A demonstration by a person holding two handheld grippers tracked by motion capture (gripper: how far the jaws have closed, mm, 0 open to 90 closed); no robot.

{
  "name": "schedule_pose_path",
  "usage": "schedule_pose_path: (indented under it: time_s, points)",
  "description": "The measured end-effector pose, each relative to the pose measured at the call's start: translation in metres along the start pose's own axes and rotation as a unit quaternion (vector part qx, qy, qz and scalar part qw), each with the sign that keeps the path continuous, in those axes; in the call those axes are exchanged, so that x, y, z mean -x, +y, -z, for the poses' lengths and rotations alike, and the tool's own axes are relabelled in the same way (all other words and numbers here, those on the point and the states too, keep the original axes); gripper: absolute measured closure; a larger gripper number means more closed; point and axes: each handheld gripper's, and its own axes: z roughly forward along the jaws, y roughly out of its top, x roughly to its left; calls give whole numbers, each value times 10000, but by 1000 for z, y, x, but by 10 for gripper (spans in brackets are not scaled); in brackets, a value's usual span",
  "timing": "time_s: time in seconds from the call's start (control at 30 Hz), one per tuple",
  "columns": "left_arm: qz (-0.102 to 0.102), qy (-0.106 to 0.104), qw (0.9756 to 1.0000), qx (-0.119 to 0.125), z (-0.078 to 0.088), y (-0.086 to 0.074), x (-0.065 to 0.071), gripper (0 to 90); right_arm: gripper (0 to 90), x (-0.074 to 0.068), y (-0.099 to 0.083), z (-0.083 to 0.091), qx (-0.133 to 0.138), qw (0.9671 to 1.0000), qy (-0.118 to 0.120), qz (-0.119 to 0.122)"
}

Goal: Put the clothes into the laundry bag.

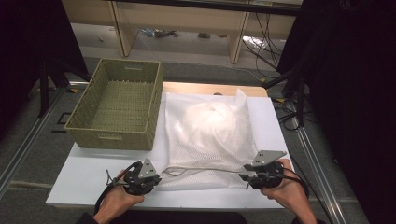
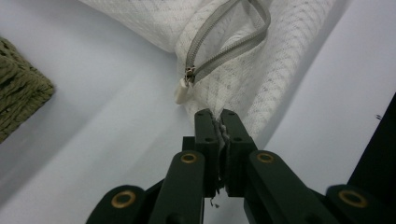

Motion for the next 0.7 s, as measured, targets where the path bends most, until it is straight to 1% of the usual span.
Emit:
schedule_pose_path:
  time_s: [0.03,0.07,0.1,0.13,0.17,0.2,0.23,0.27,0.3,0.33,0.37,0.4,0.43,0.47,0.5,0.53,0.57,0.6,0.63,0.67,0.7]
  points:
    - [14,-26,10000,3,0,0,-1,867,601,-1,-3,-4,-90,9999,37,-69]
    - [23,-18,10000,8,0,0,-1,867,589,-2,-5,-10,-161,9997,19,-184]
    - [23,6,10000,7,0,0,-2,867,578,-1,-6,-19,-141,9999,21,-48]
    - [26,-18,10000,11,1,0,-2,867,571,-4,-6,-24,-292,9992,44,-252]
    - [25,-3,10000,7,3,0,-2,867,555,-5,-7,-32,-280,9993,20,-250]
    - [19,-1,10000,12,3,0,-3,867,535,-3,-8,-38,-318,9994,16,-146]
    - [33,-16,10000,24,4,0,-4,867,521,-3,-8,-43,-326,9992,5,-213]
    - [35,1,10000,26,3,0,-5,866,514,-2,-7,-49,-315,9994,-43,-130]
    - [35,8,10000,12,4,0,-5,867,517,-1,-7,-55,-344,9993,-88,-110]
    - [30,-6,10000,0,3,0,-6,866,539,1,-7,-62,-369,9992,-141,-68]
    - [34,6,10000,17,3,0,-6,867,606,4,-6,-66,-480,9988,-124,26]
    - [46,-9,10000,12,3,0,-6,867,679,5,-7,-68,-602,9982,-66,14]
    - [35,27,10000,13,4,0,-7,867,760,6,-8,-69,-615,9981,19,60]
    - [14,39,10000,3,4,0,-7,867,840,6,-9,-66,-619,9980,87,-29]
    - [-25,42,10000,0,5,-1,-9,867,897,9,-10,-64,-566,9982,109,168]
    - [68,37,10000,4,4,-2,-8,867,900,10,-12,-60,-599,9980,71,192]
    - [82,42,10000,-2,4,-3,-8,867,900,10,-14,-55,-622,9978,55,217]
    - [98,30,9999,-10,5,-3,-8,868,900,8,-16,-49,-714,9974,55,23]
    - [62,-12,10000,-12,5,-4,-8,867,900,10,-20,-43,-714,9972,140,187]
    - [39,-7,10000,-21,5,-4,-6,867,900,8,-26,-36,-717,9974,114,40]
    - [22,-39,10000,-19,5,-5,-4,867,900,7,-31,-28,-680,9977,64,-17]
